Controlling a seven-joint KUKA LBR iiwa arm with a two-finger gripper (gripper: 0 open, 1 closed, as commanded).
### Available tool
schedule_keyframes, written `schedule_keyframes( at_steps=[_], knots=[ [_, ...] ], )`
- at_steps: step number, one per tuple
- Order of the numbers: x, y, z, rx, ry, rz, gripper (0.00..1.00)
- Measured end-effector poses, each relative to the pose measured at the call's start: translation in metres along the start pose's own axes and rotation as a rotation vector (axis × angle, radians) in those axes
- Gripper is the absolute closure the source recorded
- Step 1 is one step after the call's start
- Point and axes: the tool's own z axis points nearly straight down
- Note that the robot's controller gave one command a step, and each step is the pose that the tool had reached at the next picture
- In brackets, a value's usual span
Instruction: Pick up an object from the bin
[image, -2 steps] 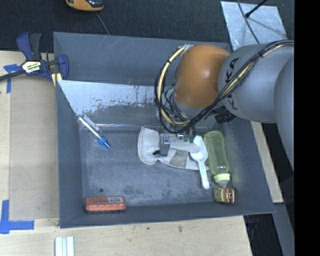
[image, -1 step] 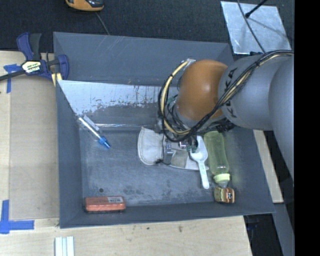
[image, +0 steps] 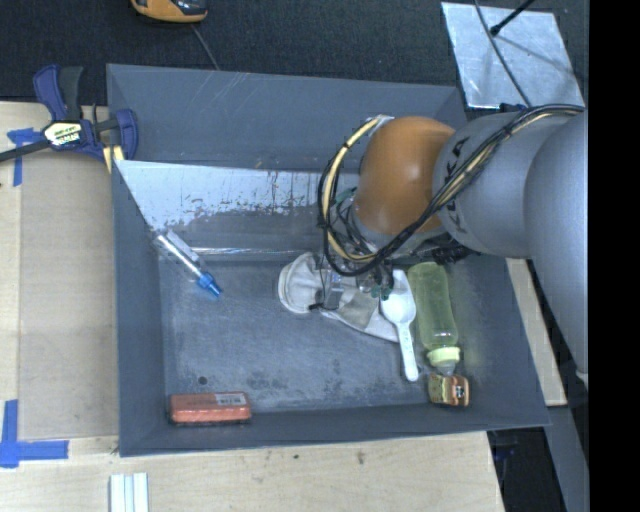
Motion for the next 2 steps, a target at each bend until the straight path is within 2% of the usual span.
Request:
schedule_keyframes(
  at_steps=[1,2],
  knots=[
    [0.000,0.000,0.000,0.000,0.000,0.000,1.00],
    [0.033,-0.019,-0.061,0.002,0.005,-0.041,1.00]
  ],
)
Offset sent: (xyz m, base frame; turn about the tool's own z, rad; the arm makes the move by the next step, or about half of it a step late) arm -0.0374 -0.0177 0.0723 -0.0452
